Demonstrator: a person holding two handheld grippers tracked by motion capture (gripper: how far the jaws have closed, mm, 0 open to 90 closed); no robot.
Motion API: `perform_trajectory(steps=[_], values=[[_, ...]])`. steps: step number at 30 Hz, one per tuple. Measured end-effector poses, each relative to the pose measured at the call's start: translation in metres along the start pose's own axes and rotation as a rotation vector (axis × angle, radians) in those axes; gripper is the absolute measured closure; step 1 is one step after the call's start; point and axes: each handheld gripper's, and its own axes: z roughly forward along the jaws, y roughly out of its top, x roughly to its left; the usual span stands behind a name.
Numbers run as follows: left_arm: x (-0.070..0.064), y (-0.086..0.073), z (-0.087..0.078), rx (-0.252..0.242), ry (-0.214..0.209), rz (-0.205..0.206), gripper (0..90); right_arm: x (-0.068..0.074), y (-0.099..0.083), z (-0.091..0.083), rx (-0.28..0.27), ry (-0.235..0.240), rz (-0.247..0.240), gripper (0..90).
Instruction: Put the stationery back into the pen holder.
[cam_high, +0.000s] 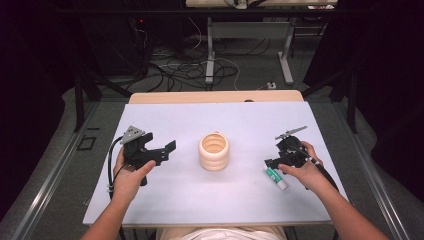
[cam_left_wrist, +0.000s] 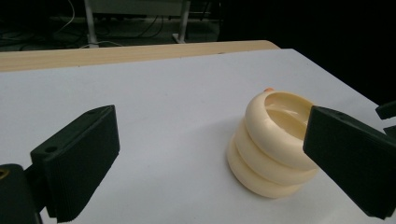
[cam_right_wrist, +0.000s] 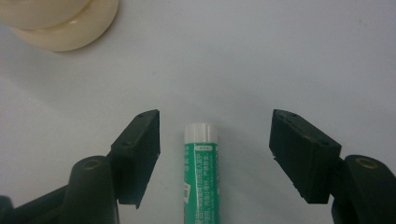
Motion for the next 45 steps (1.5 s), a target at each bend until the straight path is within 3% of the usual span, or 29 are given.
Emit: perform_trajectory(steps=[5,6,8,9,12,17,19,23,24,25,26,31,45], values=[[0.001,-0.002,0.001,0.006,0.009,-0.006,3.6,0.000,0.006,0.003,0.033,0.004,0.001,36.2],[0.001,-0.002,0.001,0.006,0.010,-0.004,3.6,0.001,0.007,0.003,0.035,0.027,-0.002,36.6],[0.001,-0.002,0.001,0.007,0.009,0.001,3.6,0.002,0.008,0.005,0.048,0.007,0.014,37.3],[0.001,-0.002,0.001,0.008,0.009,0.002,3.6,0.002,0.008,0.006,0.046,0.030,0.006,38.7],[0.001,-0.003,0.002,0.011,0.006,-0.002,3.6,0.004,0.009,0.010,0.069,0.031,0.036,40.6],[0.000,-0.004,0.002,0.015,0.003,0.006,3.6,0.002,0.009,0.017,0.099,0.063,0.042,44.7],[0.000,-0.004,0.002,0.016,0.003,0.003,3.6,0.004,0.009,0.020,0.114,0.057,0.062,45.3],[-0.001,-0.005,0.003,0.018,0.003,0.000,3.6,0.002,0.008,0.025,0.143,0.059,0.043,48.0],[-0.001,-0.005,0.003,0.020,0.002,0.000,3.6,0.004,0.008,0.025,0.153,0.063,0.071,48.7],[-0.001,-0.005,0.003,0.020,0.001,0.001,3.6,0.002,0.008,0.026,0.177,0.053,0.040,49.4],[-0.001,-0.005,0.003,0.021,0.000,0.003,3.6,0.003,0.008,0.027,0.168,0.066,0.062,50.2],[0.000,-0.005,0.004,0.021,0.000,0.003,3.6,0.002,0.006,0.030,0.211,0.064,0.068,54.0],[0.001,-0.006,0.005,0.023,0.002,-0.001,3.6,-0.003,-0.003,0.040,0.233,0.078,0.105,58.0]])
